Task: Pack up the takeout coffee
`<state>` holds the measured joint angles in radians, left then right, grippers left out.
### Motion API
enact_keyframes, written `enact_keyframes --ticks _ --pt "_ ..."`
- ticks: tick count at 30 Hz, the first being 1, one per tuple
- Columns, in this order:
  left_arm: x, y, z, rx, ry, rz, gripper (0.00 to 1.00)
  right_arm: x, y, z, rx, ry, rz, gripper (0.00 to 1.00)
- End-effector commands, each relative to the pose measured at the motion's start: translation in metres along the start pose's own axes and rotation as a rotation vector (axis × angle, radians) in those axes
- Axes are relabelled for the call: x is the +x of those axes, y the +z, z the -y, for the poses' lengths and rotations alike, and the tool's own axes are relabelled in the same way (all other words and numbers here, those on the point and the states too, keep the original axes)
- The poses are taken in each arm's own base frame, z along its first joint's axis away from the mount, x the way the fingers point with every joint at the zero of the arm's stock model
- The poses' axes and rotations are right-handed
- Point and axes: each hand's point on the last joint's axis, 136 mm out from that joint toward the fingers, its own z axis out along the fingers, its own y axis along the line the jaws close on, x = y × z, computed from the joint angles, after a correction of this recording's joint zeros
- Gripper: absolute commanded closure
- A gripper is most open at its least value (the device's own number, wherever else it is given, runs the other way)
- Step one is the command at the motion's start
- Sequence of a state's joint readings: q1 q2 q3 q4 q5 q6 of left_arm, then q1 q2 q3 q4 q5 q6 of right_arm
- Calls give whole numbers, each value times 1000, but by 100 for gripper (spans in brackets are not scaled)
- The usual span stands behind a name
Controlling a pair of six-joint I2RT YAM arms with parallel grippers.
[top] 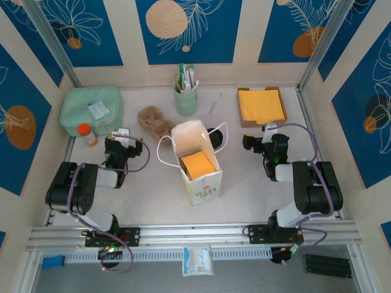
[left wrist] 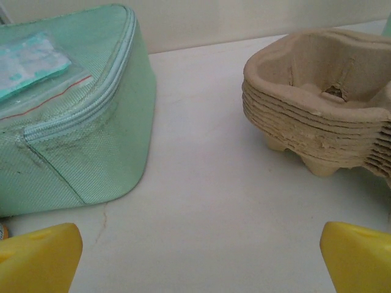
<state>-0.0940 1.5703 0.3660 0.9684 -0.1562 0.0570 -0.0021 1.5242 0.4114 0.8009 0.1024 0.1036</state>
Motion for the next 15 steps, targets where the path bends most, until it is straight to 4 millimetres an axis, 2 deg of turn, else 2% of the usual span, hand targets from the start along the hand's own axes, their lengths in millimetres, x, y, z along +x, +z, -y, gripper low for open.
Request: enact_keyframes --ticks 1,15 --pt "1 0 2 26 -16 -9 1 -4 1 -5 -25 -7 7 1" --pt "0 0 3 28 -16 -5 1 -3 0 -5 -27 -6 5 1"
